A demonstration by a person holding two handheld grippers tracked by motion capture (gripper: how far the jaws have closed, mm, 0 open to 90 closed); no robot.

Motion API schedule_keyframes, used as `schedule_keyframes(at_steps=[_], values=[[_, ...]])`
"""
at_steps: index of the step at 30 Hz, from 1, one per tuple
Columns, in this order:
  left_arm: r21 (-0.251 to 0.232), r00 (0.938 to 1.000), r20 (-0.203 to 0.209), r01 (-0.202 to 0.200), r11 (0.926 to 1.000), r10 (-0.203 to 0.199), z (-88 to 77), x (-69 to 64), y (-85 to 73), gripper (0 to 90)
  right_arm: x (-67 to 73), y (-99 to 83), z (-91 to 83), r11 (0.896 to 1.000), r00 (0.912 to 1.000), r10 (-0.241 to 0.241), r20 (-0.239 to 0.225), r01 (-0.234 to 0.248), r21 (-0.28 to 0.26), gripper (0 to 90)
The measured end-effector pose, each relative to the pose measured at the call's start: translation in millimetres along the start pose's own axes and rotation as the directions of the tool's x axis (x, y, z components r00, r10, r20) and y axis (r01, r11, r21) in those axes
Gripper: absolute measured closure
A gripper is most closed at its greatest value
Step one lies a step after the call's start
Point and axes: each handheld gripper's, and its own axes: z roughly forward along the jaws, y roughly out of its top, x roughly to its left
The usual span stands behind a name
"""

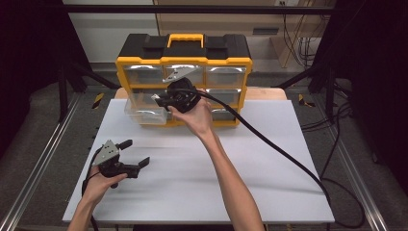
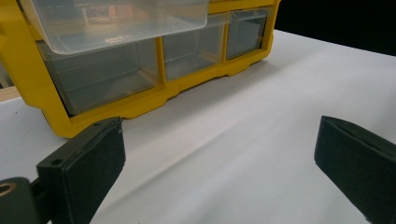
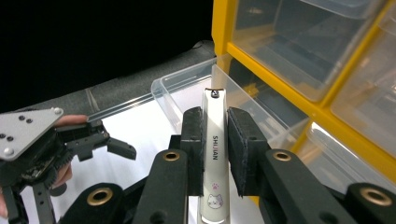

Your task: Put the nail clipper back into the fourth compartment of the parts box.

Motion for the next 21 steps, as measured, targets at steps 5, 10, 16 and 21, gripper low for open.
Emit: schedule_keyframes(at_steps=[5, 10, 16, 21], values=[[-0.001, 1.0, 0.0, 0.002, 1.0, -0.002, -0.1, 0.2, 0.0, 1.9, 0.5, 5.9, 9.0, 1.0, 1.0, -0.006, 0.001, 0.006, 0.002, 77.3], [0.001, 1.0, 0.0, 0.0, 1.0, 0.0, 0.0, 0.3, -0.1, 1.9, -0.6, 10.0, 17.7, 1.0, 1.0, -0.007, 0.001, 0.007, 0.0, 77.3], [0.003, 1.0, -0.001, 0.0, 1.0, 0.0, 0.2, 0.7, -0.4, 1.9, -1.3, 13.3, 25.9, 1.0, 1.0, -0.01, 0.002, 0.01, -0.003, 77.3], [0.002, 1.0, 0.0, 0.0, 1.0, 0.0, 0.3, 0.5, -0.2, 1.9, -3.6, 14.4, 32.1, 1.0, 1.0, 0.0, 0.004, 0.0, -0.014, 77.3]])
